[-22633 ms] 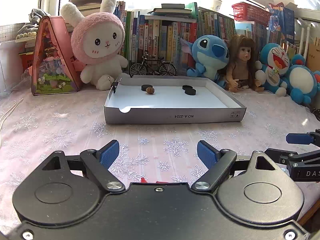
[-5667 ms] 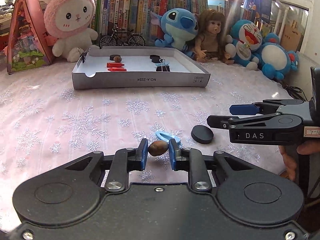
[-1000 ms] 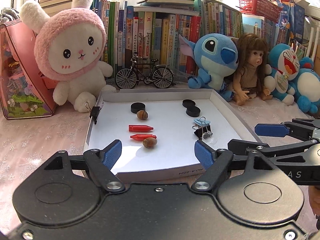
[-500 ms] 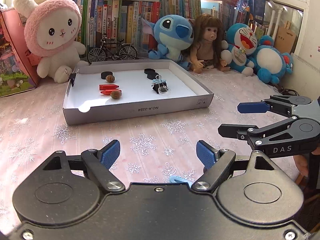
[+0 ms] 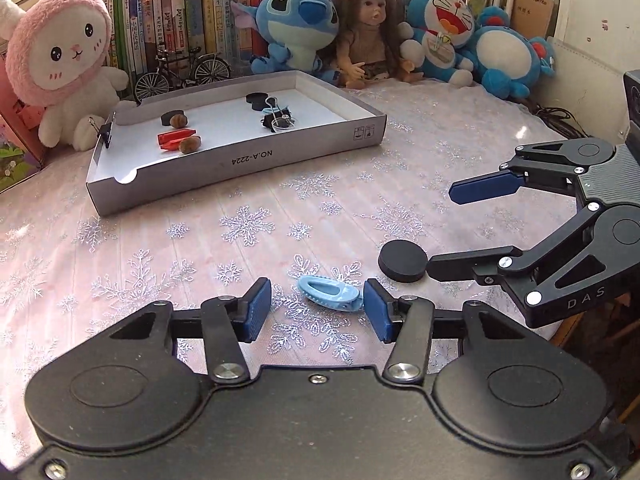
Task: Organize rigid objects
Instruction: 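Move the left gripper to the blue hair clip while the right gripper approaches the black puck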
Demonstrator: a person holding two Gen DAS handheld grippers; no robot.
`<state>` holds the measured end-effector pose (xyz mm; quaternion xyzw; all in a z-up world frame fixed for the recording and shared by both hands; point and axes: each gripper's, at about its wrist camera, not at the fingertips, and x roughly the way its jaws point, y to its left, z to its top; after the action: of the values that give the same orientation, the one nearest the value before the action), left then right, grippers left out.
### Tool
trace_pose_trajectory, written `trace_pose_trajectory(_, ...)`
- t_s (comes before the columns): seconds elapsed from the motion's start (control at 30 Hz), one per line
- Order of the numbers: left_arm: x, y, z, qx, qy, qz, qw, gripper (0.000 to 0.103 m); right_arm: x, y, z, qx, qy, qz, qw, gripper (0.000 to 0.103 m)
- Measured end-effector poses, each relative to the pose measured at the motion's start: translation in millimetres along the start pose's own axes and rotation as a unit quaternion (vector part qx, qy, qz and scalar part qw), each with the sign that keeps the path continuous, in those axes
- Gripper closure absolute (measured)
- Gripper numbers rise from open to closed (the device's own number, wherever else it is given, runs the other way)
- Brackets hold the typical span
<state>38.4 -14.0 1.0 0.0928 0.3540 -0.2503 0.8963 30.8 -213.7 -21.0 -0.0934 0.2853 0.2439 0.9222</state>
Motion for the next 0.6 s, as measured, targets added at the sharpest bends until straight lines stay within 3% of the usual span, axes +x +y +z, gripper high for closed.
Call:
trace_pose_trajectory(0.3, 9.9, 6.9, 1.4, -0.029, -0.014, 0.028, 0.9991, 0.057, 10.8, 11.3, -1.2, 0.005, 0.006, -0.014, 1.0, 0.031)
trace_pose_trajectory(0.6, 4.6, 27.1, -2.7, -0.054, -0.013, 0.075, 0.9956, 0.056, 16.9, 7.1, -0.3, 0.017, 0.009, -0.039, 0.999, 0.031)
